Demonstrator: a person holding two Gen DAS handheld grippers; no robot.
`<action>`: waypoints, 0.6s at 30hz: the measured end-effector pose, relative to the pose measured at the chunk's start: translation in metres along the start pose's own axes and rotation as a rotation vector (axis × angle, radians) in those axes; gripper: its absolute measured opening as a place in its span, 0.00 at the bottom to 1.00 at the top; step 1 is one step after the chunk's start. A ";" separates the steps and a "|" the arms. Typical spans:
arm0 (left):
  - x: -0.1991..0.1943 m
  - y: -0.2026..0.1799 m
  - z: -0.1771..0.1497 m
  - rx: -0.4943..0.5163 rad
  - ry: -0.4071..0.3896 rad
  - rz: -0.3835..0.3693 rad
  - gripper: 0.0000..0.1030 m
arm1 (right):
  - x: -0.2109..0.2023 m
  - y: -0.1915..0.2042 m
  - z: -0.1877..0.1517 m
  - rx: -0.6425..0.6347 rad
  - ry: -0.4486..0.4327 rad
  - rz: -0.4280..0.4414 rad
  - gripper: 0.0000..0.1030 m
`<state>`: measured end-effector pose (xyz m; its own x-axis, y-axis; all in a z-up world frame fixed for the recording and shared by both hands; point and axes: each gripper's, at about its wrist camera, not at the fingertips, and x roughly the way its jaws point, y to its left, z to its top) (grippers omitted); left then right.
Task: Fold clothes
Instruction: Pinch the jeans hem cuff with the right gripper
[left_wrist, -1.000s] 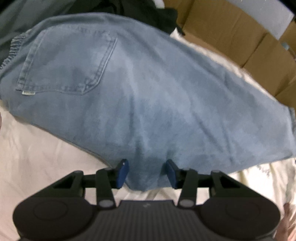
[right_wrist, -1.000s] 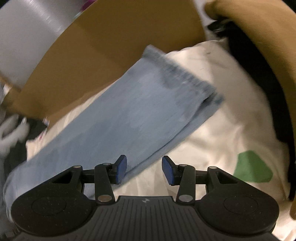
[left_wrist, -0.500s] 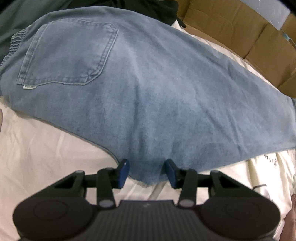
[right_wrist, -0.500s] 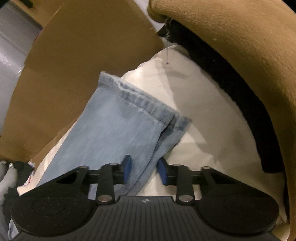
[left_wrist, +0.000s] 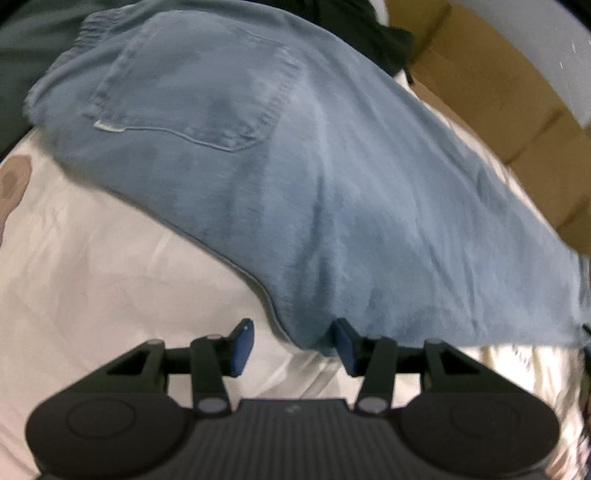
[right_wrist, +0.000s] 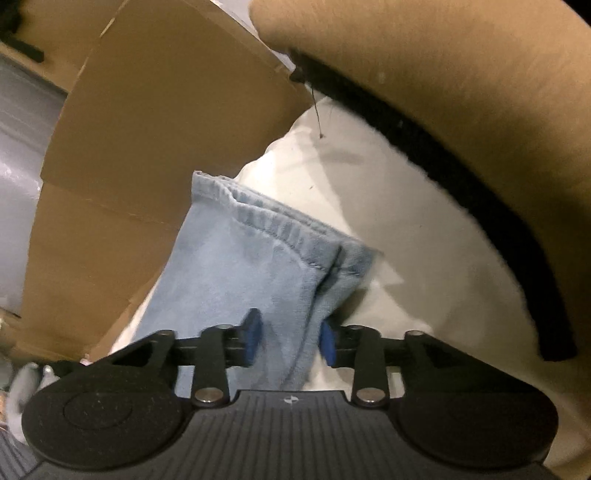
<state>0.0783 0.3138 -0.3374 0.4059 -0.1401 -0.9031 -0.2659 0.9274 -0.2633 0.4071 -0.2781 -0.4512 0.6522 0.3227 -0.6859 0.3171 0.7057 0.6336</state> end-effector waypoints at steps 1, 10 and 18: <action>-0.002 0.004 0.001 -0.032 -0.008 -0.004 0.53 | 0.002 -0.001 0.001 0.017 -0.001 0.007 0.41; 0.015 0.031 0.007 -0.207 0.002 -0.179 0.55 | -0.009 0.006 0.013 0.075 -0.022 0.002 0.08; 0.038 0.055 0.009 -0.353 -0.062 -0.332 0.55 | -0.007 0.003 0.013 0.066 -0.010 0.008 0.07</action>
<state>0.0873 0.3627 -0.3832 0.5676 -0.3770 -0.7319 -0.3893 0.6604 -0.6421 0.4128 -0.2866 -0.4403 0.6614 0.3220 -0.6774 0.3562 0.6599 0.6615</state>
